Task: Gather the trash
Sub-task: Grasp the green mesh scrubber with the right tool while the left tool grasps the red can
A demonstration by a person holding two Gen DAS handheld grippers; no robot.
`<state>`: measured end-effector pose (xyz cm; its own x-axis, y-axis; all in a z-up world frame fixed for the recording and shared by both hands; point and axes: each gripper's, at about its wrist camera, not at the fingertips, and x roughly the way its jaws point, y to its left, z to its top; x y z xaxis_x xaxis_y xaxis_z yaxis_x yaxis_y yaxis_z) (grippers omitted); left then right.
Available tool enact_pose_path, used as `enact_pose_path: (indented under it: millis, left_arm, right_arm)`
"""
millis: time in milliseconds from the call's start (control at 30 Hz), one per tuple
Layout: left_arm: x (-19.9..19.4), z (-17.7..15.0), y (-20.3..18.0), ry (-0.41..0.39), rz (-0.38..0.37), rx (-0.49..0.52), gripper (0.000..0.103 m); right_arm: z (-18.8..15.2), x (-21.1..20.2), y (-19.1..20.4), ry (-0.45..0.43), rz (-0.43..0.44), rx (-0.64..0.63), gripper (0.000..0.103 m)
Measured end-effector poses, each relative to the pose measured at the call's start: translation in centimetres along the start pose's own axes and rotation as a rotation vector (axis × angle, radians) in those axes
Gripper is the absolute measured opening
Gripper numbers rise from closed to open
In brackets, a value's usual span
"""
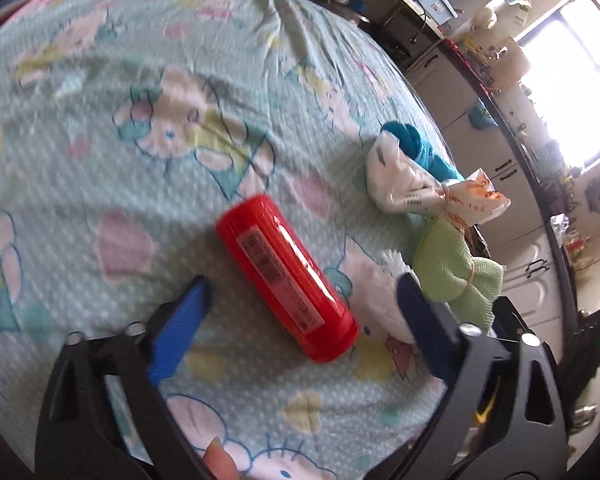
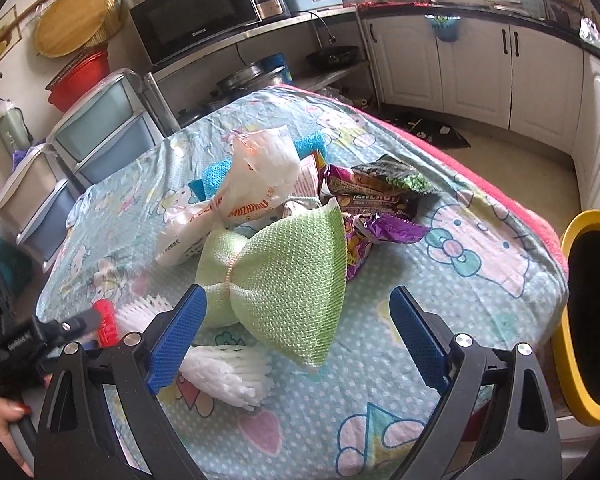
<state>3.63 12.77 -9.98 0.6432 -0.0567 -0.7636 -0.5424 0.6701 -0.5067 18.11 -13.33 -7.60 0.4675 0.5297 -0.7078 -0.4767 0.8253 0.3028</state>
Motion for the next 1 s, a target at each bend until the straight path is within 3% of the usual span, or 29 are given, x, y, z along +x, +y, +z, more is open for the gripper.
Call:
enact_pose_path:
  millis: [133,300,433,500,667,1000]
  left_arm:
    - [0.4,0.0,-0.3,0.004,-0.002,-0.006,0.074]
    - [1.1,0.3,-0.6,-0.009,0.030,0.007,0.072]
    - [1.4,0.4,-0.7,-0.026,0.081,0.033,0.057]
    - [1.4,0.4,-0.6,-0.038,0.110,0.046,0.042]
    - [1.2,0.5,-0.2,-0.041,0.106,0.055,0.037]
    - [0.5,0.8,1.1,-0.031,0.035,0.026,0.027]
  right_arm:
    - [0.2,0.7,-0.3,0.026,0.031,0.027,0.089]
    - [0.3,1.4,-0.8,0.066,0.085,0.075,0.079]
    - [0.6,1.4,-0.7,0.073,0.094,0.069,0.059]
    - [0.7,1.3,-0.4,0.075,0.100,0.058,0.047]
    - [0.9,0.3,0.1,0.051,0.108,0.034,0.035]
    - [1.6,-2.7,2.0,-0.026,0.142,-0.031,0.030]
